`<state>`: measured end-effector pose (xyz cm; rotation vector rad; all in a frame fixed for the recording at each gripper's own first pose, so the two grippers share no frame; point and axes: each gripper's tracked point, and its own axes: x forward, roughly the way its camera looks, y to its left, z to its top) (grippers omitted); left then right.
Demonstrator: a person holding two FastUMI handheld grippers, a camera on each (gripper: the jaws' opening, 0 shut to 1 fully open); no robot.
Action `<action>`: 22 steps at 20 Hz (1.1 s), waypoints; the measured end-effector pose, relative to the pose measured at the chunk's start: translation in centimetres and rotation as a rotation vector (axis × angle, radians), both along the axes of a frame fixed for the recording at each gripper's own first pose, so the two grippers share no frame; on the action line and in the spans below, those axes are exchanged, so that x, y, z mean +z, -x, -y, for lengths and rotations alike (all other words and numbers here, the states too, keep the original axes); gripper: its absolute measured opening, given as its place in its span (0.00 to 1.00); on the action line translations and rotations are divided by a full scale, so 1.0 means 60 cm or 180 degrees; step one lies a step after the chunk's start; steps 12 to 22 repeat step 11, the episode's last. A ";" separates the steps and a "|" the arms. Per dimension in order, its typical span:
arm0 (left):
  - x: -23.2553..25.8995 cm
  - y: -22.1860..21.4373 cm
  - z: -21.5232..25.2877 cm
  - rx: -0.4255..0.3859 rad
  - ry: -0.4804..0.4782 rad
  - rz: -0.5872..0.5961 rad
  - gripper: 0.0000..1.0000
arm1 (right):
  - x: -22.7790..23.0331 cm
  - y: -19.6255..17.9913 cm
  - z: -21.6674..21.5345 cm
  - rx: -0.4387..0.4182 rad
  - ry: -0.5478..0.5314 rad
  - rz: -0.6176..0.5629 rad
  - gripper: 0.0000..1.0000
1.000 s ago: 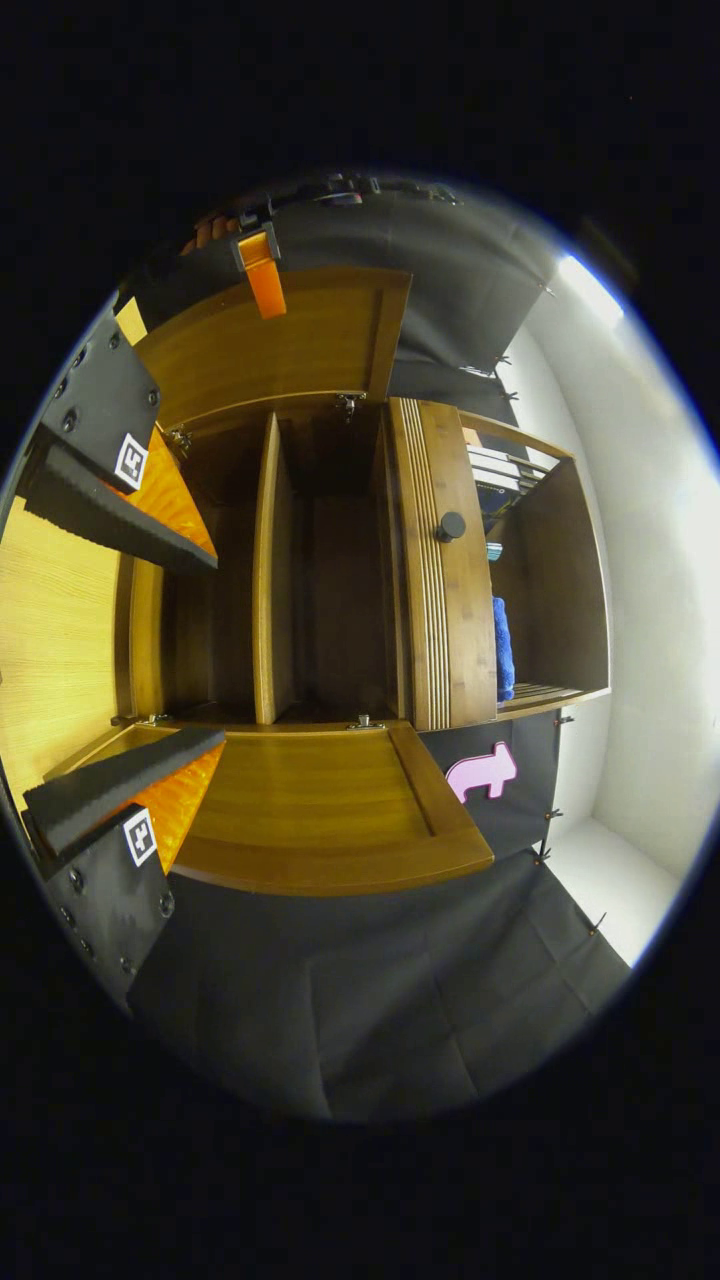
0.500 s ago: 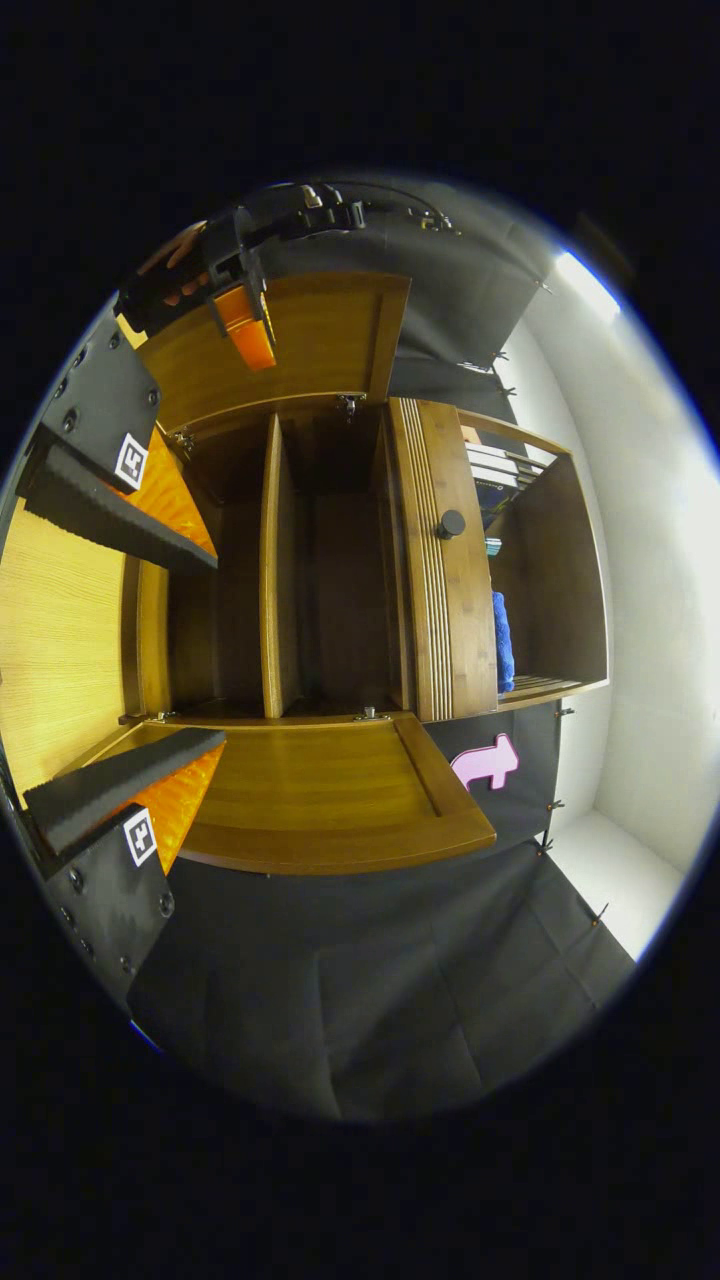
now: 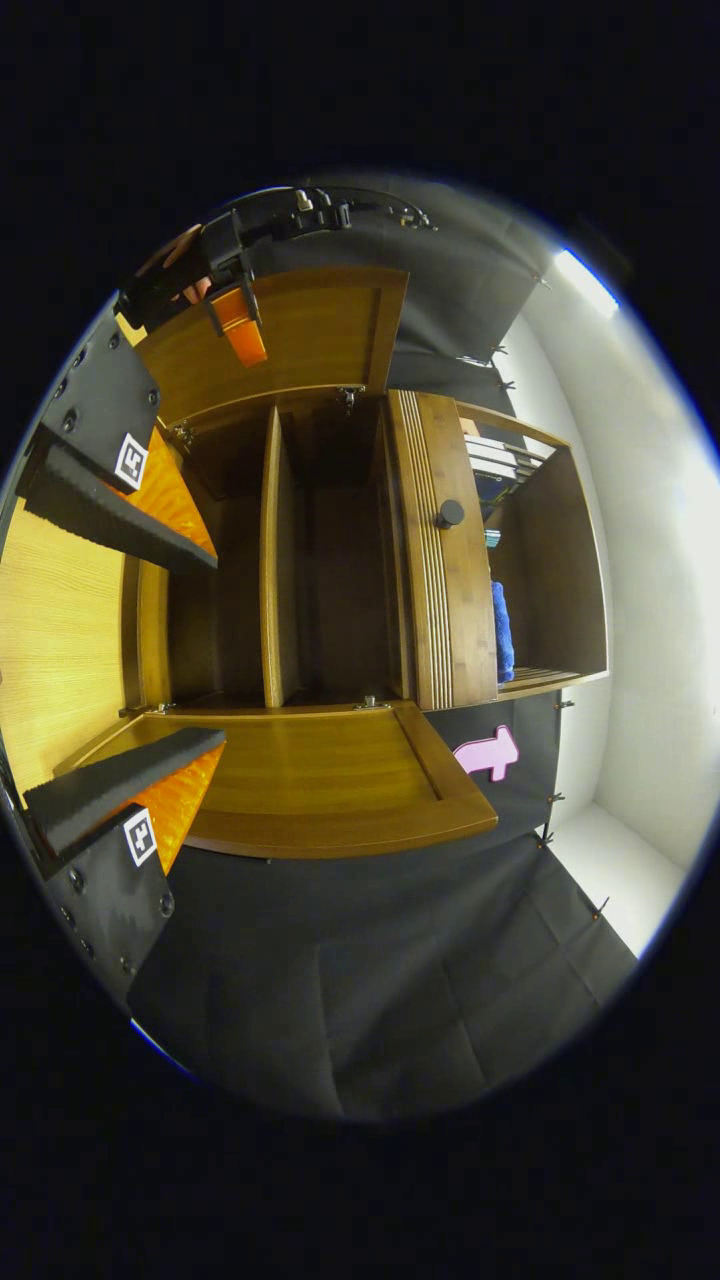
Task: Open the right door of the double-door shoe cabinet with the right hand, and open the left door with the left hand.
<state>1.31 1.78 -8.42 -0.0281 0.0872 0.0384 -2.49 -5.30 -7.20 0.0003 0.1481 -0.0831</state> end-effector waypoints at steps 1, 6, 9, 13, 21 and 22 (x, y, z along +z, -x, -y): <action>0.002 0.000 -0.001 -0.0001 -0.0016 0.0016 0.92 | 0.000 0.001 -0.001 0.0005 -0.0012 -0.0004 1.00; 0.014 0.004 0.004 -0.0011 -0.0097 0.0112 0.92 | 0.000 0.003 -0.005 0.0027 -0.0005 0.0011 1.00; 0.019 0.005 0.009 -0.0022 -0.0154 0.0154 0.92 | 0.003 0.003 -0.004 0.0036 0.0016 0.0021 1.00; 0.020 0.006 0.015 -0.0054 -0.0137 0.0154 0.92 | 0.006 0.004 -0.003 0.0030 0.0014 0.0037 1.00; 0.020 0.006 0.015 -0.0054 -0.0137 0.0154 0.92 | 0.006 0.004 -0.003 0.0030 0.0014 0.0037 1.00; 0.020 0.006 0.015 -0.0054 -0.0137 0.0154 0.92 | 0.006 0.004 -0.003 0.0030 0.0014 0.0037 1.00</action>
